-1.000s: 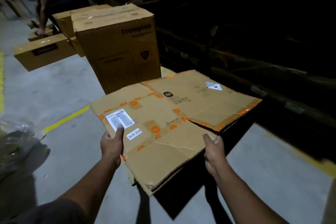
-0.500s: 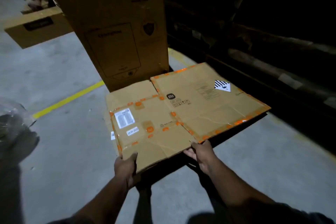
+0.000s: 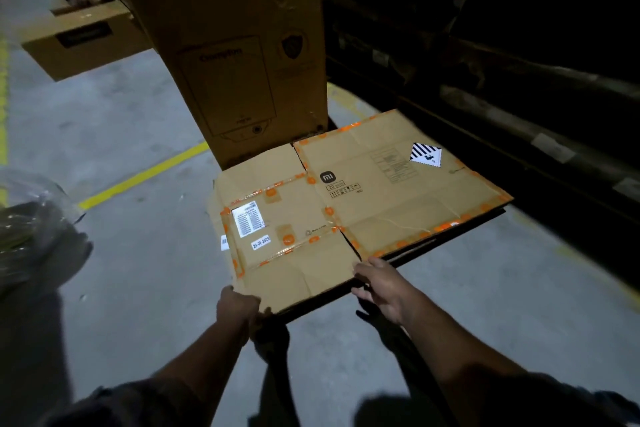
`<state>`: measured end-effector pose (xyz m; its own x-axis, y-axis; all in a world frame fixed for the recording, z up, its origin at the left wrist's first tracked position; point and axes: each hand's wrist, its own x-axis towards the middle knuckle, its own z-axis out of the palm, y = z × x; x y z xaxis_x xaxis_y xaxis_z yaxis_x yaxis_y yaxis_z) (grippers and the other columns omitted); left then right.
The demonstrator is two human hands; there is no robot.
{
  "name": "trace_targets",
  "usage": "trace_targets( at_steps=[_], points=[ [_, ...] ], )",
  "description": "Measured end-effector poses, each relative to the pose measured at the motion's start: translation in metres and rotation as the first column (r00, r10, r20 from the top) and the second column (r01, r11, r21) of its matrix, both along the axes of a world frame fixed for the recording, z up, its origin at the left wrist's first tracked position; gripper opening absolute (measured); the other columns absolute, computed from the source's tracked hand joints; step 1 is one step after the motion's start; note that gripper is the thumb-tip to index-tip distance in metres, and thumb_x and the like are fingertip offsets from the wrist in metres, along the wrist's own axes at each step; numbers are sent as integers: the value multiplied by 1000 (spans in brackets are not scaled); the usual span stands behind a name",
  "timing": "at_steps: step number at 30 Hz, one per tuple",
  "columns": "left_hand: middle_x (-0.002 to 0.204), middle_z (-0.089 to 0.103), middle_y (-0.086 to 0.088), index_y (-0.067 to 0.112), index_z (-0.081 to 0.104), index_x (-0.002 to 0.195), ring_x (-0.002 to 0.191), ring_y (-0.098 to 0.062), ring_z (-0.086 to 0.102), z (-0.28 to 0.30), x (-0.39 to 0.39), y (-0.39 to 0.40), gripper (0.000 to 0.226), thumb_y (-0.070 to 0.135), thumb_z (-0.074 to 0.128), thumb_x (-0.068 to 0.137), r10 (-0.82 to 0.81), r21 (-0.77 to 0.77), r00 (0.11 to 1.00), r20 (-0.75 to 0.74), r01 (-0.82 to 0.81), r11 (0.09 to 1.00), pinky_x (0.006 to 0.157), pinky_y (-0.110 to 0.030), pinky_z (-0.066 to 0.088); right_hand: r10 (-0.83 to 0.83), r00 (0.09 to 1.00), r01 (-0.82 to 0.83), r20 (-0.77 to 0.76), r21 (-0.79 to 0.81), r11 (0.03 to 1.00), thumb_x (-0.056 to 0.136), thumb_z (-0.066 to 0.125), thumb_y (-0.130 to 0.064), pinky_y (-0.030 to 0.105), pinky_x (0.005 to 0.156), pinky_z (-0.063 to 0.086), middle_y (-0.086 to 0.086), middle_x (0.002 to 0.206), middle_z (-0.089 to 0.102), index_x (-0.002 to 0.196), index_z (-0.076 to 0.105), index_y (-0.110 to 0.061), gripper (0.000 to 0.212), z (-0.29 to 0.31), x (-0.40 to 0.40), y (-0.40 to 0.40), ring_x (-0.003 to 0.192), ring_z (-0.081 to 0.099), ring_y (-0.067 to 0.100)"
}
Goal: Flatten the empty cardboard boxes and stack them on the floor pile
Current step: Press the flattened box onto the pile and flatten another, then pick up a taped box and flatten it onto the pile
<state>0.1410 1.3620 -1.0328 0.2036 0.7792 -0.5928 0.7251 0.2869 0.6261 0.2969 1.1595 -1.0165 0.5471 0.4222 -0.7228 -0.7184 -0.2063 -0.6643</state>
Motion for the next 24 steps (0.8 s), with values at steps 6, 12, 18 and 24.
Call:
trace_targets(
  at_steps=[6, 12, 18, 24],
  points=[
    [138, 53, -19, 6, 42, 147, 115, -36, 62, 34, -6, -9, 71, 9, 76, 85, -180, 199, 983, -17, 180, 963, 86, -46, 58, -22, 997, 22, 76, 3, 1000, 101, 56, -12, 38, 105, 46, 8, 157, 37, 156, 24, -11, 63, 45, -33, -33, 137, 44, 27],
    [143, 50, -10, 10, 45, 146, 125, -27, 55, 131, 12, -93, 66, 23, 75, 89, -594, 447, 804, -19, 538, 714, 105, -44, 48, -55, 852, 147, 521, -136, 980, 100, 58, -28, 27, 101, 40, 3, 153, 43, 153, 31, -15, 60, 134, -74, -77, 136, 47, 16],
    [144, 46, -6, 14, 43, 147, 122, -19, 56, 234, 2, -205, 63, 26, 71, 92, -788, 577, 605, 112, 606, 548, 105, -35, 45, -109, 691, 261, 714, -105, 960, 100, 58, -29, 26, 99, 41, 0, 150, 46, 148, 36, -13, 55, 229, -115, -151, 129, 52, 12],
    [141, 46, 0, 20, 42, 146, 119, -13, 55, 301, -35, -308, 58, 28, 68, 95, -826, 601, 493, 274, 583, 547, 98, -30, 47, -225, 592, 382, 774, -23, 924, 100, 59, -27, 24, 97, 42, -4, 146, 50, 144, 42, -17, 48, 303, -170, -237, 117, 53, 3]
  ],
)
